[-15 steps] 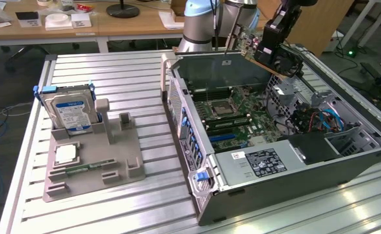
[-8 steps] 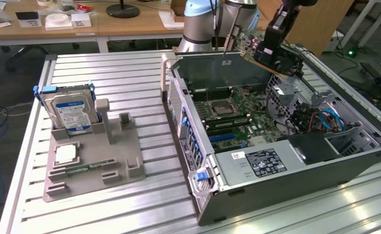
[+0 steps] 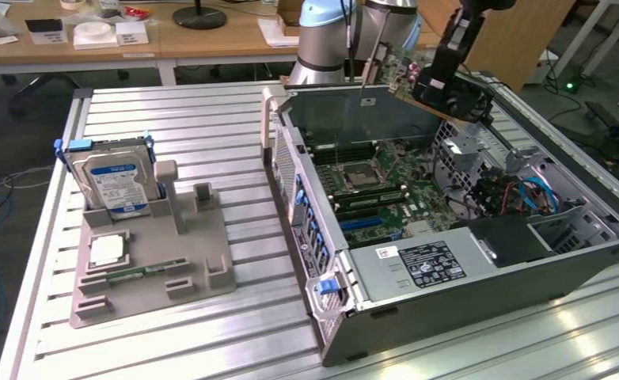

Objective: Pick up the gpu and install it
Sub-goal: 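Insert the gpu into the slot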

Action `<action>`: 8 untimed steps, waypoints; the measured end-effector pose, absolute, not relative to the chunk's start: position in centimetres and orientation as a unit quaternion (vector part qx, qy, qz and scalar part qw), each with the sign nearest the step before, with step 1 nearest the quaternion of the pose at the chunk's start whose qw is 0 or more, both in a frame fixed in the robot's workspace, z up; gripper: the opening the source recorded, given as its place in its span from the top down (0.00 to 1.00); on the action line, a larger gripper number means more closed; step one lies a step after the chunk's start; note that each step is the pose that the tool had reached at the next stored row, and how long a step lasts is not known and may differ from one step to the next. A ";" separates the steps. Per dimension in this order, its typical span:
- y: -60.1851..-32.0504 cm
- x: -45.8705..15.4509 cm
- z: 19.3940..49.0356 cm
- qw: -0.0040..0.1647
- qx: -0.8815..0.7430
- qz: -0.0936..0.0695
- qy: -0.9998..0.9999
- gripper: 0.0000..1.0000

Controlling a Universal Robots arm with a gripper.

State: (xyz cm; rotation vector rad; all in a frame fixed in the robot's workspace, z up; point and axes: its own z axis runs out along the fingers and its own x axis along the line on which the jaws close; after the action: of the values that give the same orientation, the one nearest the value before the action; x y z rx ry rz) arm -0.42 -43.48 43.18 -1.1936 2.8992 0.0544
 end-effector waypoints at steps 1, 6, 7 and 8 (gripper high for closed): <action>-43.5 -0.4 43.2 0.003 -0.386 0.017 0.922 0.72; -43.5 -0.4 43.2 0.002 -0.410 0.017 0.912 0.72; -43.5 -0.4 43.2 0.002 -0.415 0.017 0.910 0.72; -43.5 -0.4 43.2 0.002 -0.420 0.017 0.907 0.72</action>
State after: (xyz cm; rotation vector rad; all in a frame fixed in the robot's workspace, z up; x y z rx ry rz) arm -0.41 -43.49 43.18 -1.3169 2.8466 0.0545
